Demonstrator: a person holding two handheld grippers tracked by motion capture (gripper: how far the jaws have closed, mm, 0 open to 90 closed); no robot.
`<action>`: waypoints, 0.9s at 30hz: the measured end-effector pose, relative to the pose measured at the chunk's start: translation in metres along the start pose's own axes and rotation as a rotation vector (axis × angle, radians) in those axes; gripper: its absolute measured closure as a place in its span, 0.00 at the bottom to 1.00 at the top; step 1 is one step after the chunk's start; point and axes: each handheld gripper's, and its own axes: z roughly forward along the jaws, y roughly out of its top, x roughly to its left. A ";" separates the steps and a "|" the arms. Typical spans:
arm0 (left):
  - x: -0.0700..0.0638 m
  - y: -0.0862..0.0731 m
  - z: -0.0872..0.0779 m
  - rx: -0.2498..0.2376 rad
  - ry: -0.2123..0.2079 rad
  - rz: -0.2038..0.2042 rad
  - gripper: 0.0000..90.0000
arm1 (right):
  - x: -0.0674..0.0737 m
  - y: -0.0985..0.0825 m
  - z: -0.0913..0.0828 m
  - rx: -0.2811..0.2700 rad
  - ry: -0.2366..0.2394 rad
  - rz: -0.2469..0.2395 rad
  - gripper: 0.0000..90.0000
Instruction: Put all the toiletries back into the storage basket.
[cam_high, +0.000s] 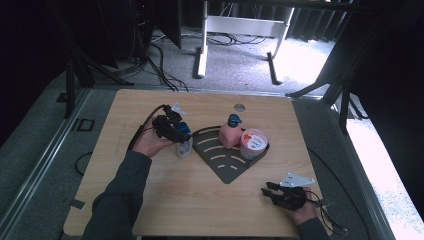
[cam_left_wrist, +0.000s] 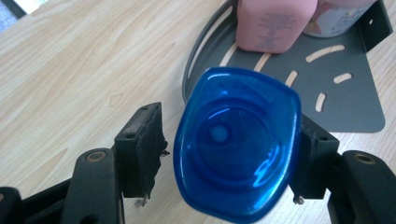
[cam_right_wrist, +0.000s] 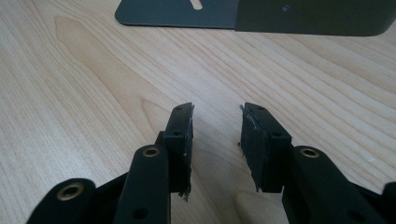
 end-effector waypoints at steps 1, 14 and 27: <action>0.000 0.000 0.001 0.003 -0.001 0.000 0.40 | 0.000 0.000 0.000 0.000 0.000 0.000 0.71; 0.005 -0.002 0.011 0.058 -0.015 0.002 0.43 | 0.000 0.000 0.000 0.000 0.001 0.000 0.71; 0.000 -0.001 0.022 0.116 -0.008 0.065 0.45 | 0.000 0.000 0.000 0.000 0.003 0.002 0.70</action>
